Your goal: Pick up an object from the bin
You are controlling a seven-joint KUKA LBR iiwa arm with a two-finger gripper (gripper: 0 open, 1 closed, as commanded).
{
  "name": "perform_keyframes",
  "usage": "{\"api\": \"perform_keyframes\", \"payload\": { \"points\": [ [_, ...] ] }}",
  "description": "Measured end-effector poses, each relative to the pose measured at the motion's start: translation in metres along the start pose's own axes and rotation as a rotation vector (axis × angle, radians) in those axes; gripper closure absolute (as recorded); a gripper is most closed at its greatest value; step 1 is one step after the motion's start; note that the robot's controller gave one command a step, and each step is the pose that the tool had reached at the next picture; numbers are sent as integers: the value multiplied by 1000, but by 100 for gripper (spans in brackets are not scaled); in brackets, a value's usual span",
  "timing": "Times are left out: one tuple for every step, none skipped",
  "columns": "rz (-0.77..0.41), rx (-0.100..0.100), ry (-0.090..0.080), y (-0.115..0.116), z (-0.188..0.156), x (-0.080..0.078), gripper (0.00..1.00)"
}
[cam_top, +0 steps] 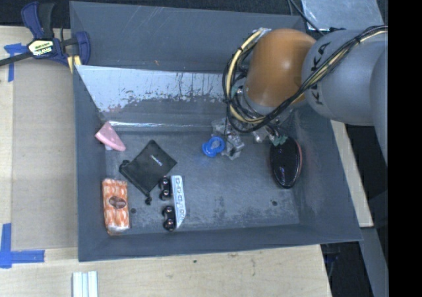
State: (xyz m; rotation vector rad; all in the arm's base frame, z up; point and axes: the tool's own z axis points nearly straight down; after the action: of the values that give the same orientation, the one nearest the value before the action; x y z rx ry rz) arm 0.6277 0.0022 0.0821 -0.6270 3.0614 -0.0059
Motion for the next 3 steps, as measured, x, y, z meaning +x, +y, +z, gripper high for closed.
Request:
{"api": "perform_keyframes", "payload": {
  "points": [
    [-42, -3, -4, 31, 10, -13, 100],
    [-51, 0, -2, 4, 11, 4, 100],
    [-100, 0, -8, 21, 5, -6, 100]
  ]
}}
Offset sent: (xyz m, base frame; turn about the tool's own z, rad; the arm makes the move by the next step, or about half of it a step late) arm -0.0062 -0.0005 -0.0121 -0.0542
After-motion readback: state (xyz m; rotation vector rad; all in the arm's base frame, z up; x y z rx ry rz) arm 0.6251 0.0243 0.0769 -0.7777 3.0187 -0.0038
